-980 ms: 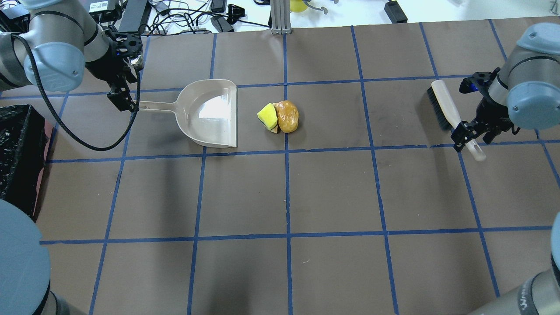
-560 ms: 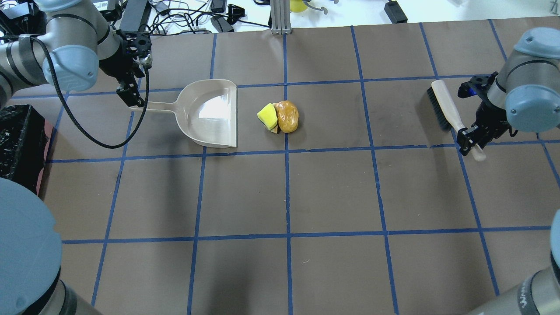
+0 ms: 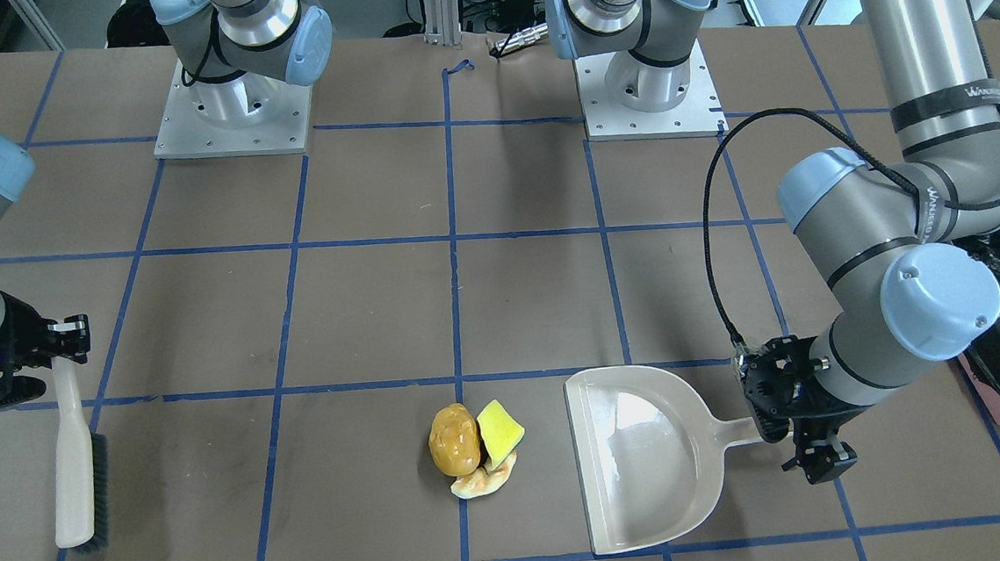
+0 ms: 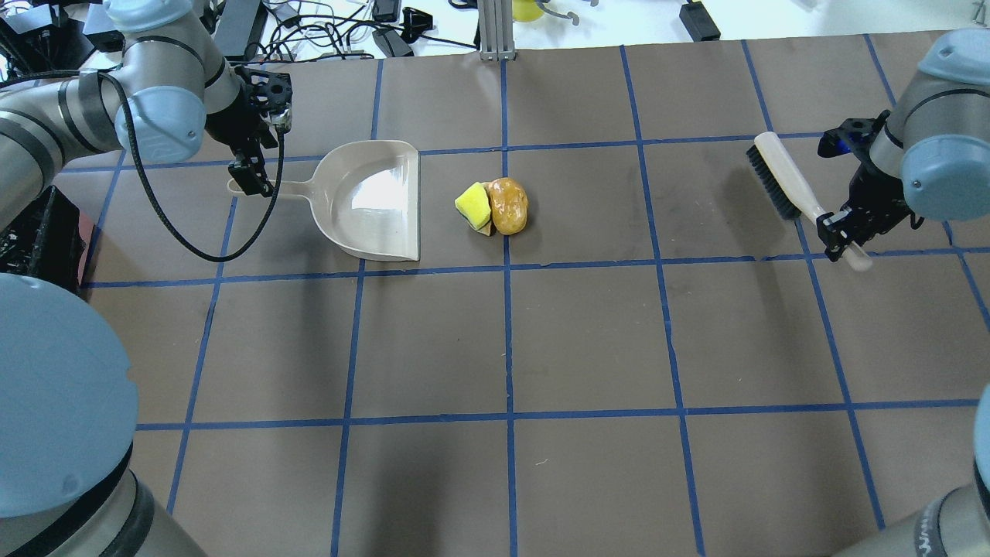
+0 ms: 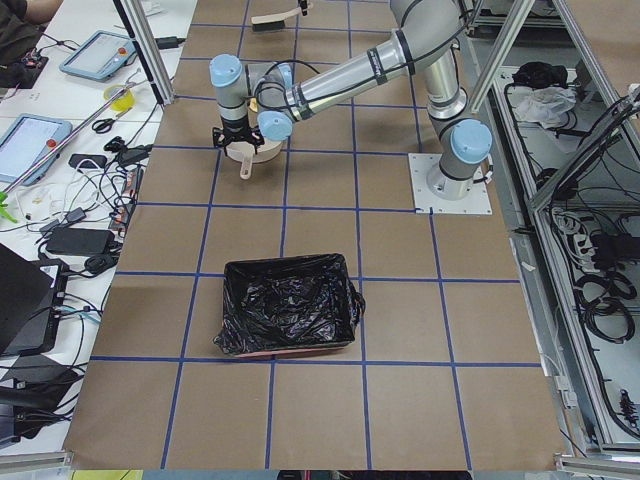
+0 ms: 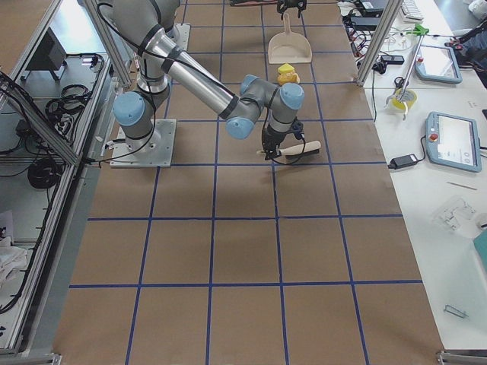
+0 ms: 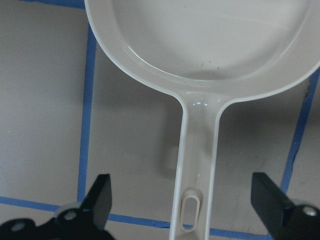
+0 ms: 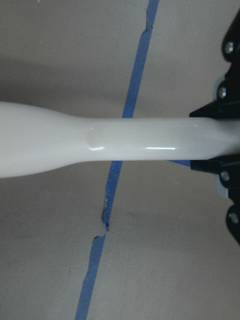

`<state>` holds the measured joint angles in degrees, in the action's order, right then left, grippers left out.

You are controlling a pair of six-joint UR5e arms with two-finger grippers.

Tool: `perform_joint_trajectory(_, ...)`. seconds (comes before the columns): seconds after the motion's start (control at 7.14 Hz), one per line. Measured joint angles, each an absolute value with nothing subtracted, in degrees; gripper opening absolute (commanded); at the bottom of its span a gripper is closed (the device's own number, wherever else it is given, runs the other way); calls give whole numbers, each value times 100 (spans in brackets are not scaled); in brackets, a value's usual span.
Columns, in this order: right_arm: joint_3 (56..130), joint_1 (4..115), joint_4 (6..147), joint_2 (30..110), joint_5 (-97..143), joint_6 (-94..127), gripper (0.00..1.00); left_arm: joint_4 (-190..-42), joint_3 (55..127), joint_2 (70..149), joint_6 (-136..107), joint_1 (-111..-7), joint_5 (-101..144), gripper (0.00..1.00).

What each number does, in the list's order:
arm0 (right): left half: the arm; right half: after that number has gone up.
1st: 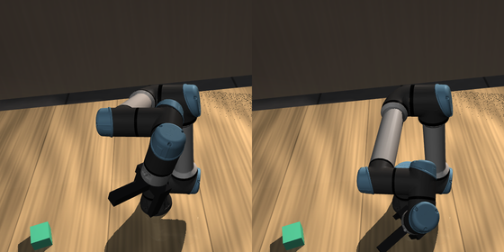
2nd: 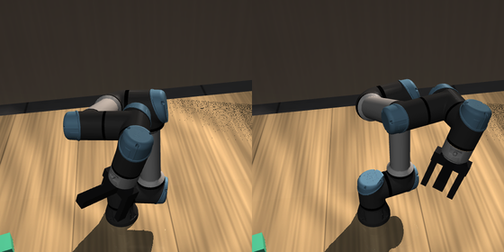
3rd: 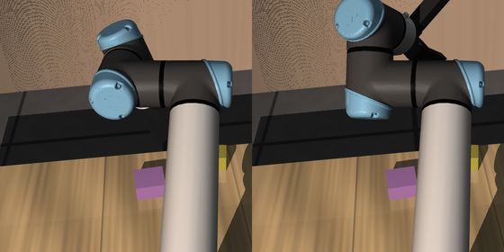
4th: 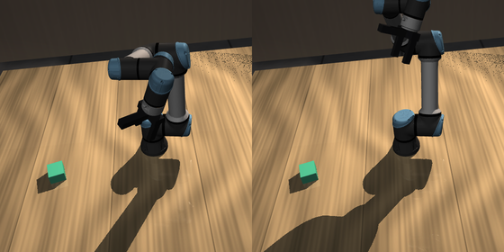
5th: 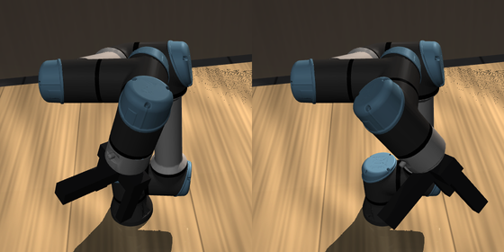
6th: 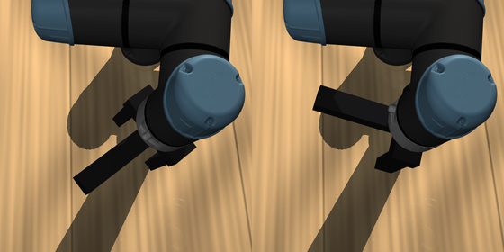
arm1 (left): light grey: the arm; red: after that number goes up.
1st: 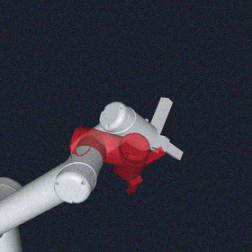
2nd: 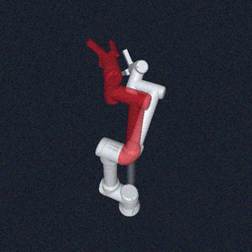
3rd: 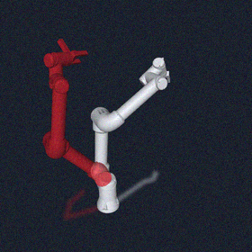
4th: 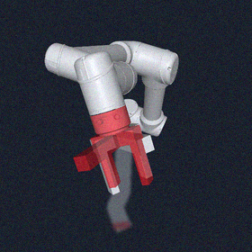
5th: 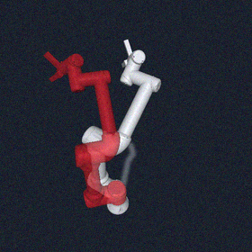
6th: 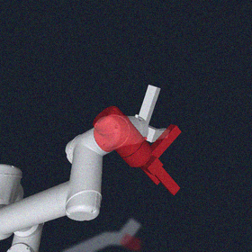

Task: Sweep and dump trash into bin
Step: 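Lift the white brush with the right gripper and move it toward the sponge and potato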

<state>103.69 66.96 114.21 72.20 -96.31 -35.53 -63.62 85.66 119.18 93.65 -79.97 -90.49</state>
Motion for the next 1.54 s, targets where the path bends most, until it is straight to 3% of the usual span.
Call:
perform_joint_trajectory(0.56, 10005, 8063, 10608, 7410, -9673, -952, 0, -6250, 8544, 12099, 9878, -7961, -9299, 93)
perform_joint_trajectory(1.4, 9449, 10450, 9930, 6994, -9212, 2664, 0, -6323, 8616, 12116, 9866, -7942, -9309, 89)
perform_joint_trajectory(1.54, 9381, 10717, 9925, 6933, -9041, 3092, 0, -6320, 8668, 12113, 9860, -7940, -9304, 63)
